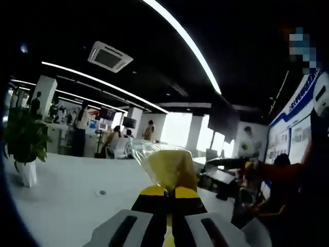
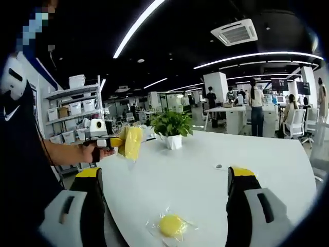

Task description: Compare the silicone blocks by pressing each to a similar depth, holding the contact briefly, and releasing to observe deformation and rebound differences across the visible hardness samples.

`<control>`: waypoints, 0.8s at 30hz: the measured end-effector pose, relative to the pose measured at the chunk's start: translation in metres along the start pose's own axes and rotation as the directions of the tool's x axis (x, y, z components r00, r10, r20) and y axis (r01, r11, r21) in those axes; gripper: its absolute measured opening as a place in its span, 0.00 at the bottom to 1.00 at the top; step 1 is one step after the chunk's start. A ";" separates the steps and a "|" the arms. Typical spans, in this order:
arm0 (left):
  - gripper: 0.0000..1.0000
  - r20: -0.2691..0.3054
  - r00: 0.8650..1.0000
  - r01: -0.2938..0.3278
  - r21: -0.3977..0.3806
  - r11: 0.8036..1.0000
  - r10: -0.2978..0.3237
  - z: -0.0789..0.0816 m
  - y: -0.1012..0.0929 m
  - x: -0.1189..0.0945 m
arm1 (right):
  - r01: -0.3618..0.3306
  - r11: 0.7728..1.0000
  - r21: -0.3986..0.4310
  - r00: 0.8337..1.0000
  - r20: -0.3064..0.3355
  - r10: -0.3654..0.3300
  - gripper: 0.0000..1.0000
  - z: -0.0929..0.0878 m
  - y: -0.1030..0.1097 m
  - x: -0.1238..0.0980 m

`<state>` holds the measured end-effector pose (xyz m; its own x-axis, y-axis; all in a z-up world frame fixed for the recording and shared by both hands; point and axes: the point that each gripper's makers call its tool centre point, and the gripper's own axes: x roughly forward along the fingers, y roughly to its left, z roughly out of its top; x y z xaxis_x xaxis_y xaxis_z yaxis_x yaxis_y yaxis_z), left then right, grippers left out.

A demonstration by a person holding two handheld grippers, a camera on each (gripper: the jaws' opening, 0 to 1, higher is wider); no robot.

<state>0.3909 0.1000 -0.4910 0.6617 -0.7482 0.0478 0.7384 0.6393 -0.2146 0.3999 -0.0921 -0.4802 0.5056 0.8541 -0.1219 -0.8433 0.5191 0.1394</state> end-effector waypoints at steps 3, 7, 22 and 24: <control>0.00 0.009 1.000 0.018 0.014 1.000 -0.018 0.007 -0.009 0.001 | -0.053 0.998 -0.028 0.999 0.005 0.053 0.88 0.012 0.016 0.015; 0.00 0.025 0.999 0.027 0.013 1.000 -0.027 0.011 -0.012 0.001 | -0.099 0.994 -0.051 0.995 -0.009 0.099 0.87 0.018 0.027 0.031; 0.00 0.037 0.996 0.085 0.001 0.996 -0.085 0.009 -0.040 0.003 | -0.263 0.964 -0.043 0.965 0.003 0.264 0.78 0.026 0.076 0.090; 0.00 0.031 0.995 0.091 0.003 0.996 -0.091 0.008 -0.043 0.003 | -0.273 0.961 -0.041 0.962 -0.002 0.273 0.76 0.023 0.079 0.094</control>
<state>0.3624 0.0720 -0.4741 0.5956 -0.7973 0.0975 0.7959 0.5693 -0.2061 0.3851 0.0303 -0.4581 0.2556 0.9634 -0.0807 -0.9561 0.2642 0.1270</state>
